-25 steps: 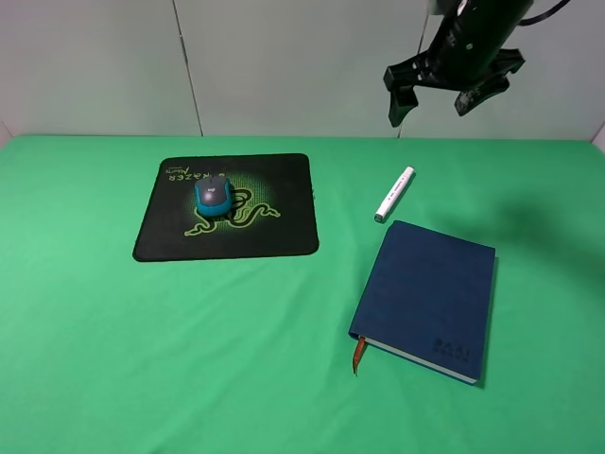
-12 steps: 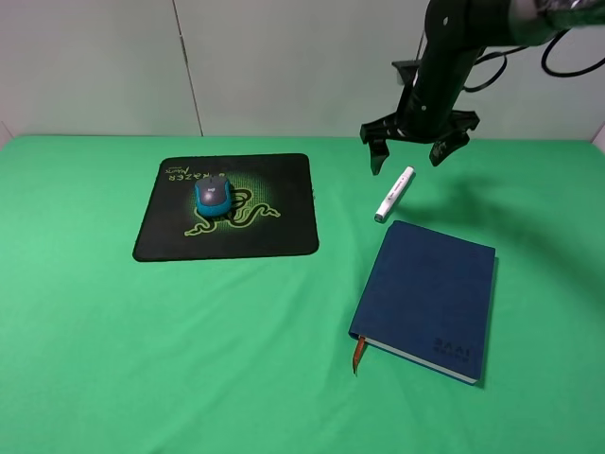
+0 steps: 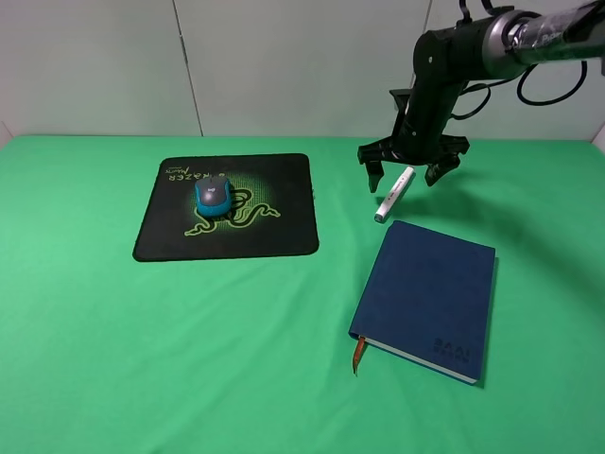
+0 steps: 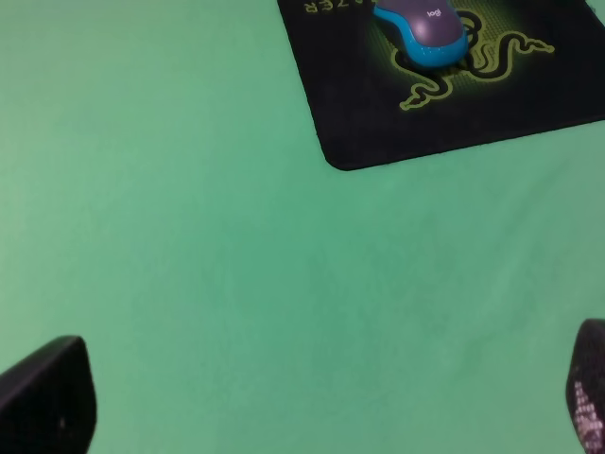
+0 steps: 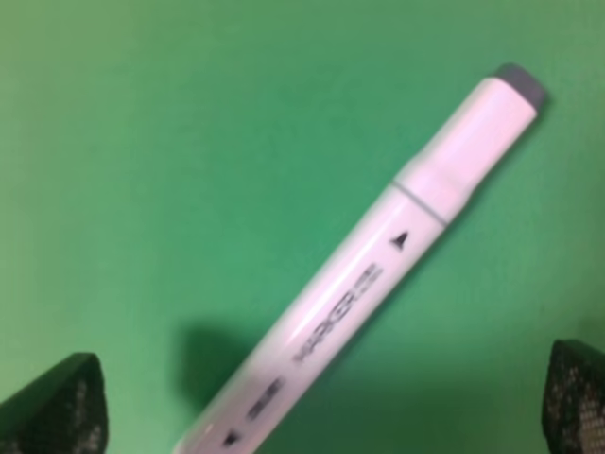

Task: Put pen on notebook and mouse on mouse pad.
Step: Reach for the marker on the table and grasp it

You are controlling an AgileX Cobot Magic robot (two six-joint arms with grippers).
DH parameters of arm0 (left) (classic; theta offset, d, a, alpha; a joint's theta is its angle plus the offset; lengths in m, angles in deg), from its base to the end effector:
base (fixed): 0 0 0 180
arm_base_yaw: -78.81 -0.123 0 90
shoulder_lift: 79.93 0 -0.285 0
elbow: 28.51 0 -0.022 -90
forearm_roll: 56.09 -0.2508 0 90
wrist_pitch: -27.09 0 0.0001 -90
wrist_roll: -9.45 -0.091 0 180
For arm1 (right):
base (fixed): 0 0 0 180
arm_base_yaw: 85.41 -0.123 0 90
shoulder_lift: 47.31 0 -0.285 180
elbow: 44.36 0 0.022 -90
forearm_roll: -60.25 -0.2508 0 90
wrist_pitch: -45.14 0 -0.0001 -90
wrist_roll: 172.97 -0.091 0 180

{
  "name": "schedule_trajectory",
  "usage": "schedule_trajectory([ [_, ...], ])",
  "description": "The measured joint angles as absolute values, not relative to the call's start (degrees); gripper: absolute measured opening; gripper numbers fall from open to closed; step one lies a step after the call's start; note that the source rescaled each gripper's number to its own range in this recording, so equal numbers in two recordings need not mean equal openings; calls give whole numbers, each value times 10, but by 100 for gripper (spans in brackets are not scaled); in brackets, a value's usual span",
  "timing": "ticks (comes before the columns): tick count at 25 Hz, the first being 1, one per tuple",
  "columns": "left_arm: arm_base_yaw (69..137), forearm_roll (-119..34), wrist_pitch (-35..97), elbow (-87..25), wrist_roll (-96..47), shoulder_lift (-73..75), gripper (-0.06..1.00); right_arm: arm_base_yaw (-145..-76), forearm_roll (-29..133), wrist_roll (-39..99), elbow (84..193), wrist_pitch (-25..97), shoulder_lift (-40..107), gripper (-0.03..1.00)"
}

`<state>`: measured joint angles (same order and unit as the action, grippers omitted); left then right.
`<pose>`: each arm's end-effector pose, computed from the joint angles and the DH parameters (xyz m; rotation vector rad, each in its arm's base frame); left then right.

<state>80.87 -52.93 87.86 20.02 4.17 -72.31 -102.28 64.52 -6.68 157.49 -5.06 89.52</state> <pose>-0.0056 -0.0042 0.2776 0.1332 2.0352 -0.0308 0.4491 0.1308 0.1442 -0.1371 2.8723 0.0106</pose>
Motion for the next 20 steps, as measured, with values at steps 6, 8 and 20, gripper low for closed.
schedule_trajectory([
  [6, 809, -529, 879, 200, 42, -723, 100, -1013, 645, -69, 1575, -48, 916, 100],
  [8, 809, -529, 878, 200, 42, -723, 100, -1013, 643, -69, 1576, -47, 919, 100],
  [20, 809, -529, 878, 200, 42, -723, 100, -1014, 637, -69, 1576, -45, 919, 85],
])
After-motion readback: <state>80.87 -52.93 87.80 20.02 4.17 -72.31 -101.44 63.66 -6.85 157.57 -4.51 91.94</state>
